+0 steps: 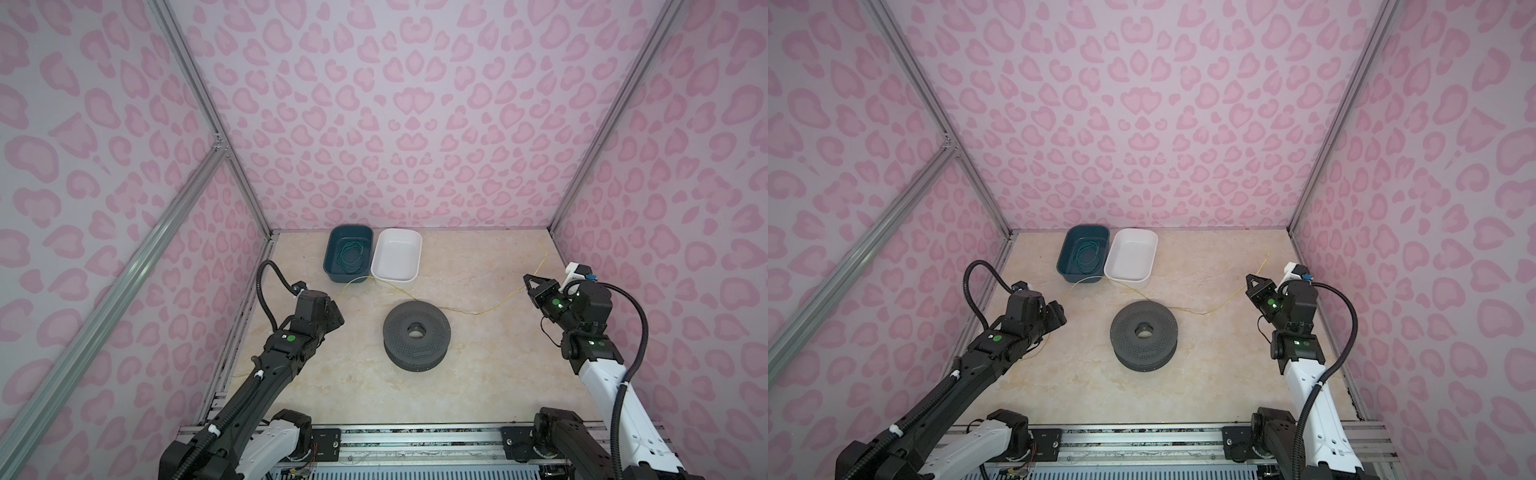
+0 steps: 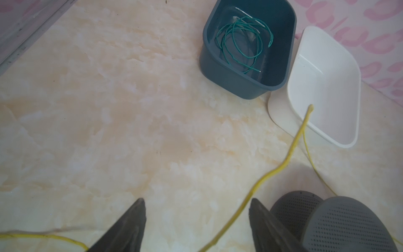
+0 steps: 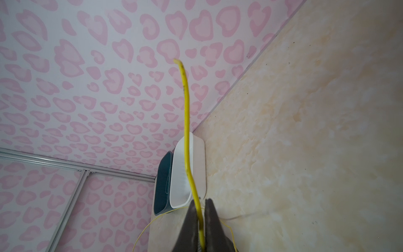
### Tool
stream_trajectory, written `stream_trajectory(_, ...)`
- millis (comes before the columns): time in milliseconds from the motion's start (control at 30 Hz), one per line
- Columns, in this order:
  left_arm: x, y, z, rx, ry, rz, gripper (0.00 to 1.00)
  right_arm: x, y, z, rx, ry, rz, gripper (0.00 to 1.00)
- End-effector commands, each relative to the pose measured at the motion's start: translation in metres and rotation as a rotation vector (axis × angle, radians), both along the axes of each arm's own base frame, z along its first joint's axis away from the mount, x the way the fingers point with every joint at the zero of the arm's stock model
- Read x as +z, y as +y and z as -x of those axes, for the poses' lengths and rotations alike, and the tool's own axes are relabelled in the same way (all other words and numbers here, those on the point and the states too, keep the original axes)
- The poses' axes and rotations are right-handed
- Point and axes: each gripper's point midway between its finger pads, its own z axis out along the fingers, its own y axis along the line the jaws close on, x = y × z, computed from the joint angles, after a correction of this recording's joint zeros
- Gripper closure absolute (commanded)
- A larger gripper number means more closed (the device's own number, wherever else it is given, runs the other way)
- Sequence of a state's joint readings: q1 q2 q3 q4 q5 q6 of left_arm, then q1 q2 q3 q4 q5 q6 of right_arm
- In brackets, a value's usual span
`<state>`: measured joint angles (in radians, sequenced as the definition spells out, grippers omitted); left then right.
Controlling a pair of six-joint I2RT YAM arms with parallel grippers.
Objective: Wrap the cables
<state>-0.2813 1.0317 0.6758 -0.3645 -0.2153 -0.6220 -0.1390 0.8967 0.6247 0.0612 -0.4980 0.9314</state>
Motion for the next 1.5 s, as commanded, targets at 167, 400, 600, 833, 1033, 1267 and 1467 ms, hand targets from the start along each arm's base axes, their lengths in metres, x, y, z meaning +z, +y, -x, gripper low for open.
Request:
stream_trajectory(167, -0.007, -0.007, -0.01, -0.079, 0.022, -0.051, 0.53, 0.007, 0.004, 0.001, 0.01, -0.019, 0.009, 0.9)
stream_trajectory(400, 0.007, -0.006, -0.023, -0.064, -0.016, -0.074, 0.81, 0.001, 0.001, 0.008, 0.001, 0.002, 0.054, 0.89)
stream_trajectory(600, 0.038, -0.012, -0.042, -0.077, -0.069, -0.108, 0.96, -0.021, -0.018, 0.014, -0.05, 0.079, 0.098, 0.63)
stream_trajectory(833, 0.08, -0.036, -0.057, -0.132, -0.136, -0.218, 0.96, -0.052, -0.053, 0.022, -0.137, 0.28, 0.208, 0.3)
stream_trajectory(1033, 0.107, -0.063, -0.064, -0.214, -0.188, -0.247, 0.96, -0.054, -0.042, 0.017, -0.077, 0.249, 0.172, 0.27)
stream_trajectory(1267, 0.131, -0.109, -0.07, -0.381, -0.216, -0.148, 0.96, 0.029, 0.102, 0.021, 0.297, -0.095, 0.236, 0.47)
stream_trajectory(1467, 0.144, -0.141, -0.073, -0.494, -0.227, -0.059, 0.96, 0.043, 0.234, 0.06, 0.574, -0.329, 0.32, 0.56)
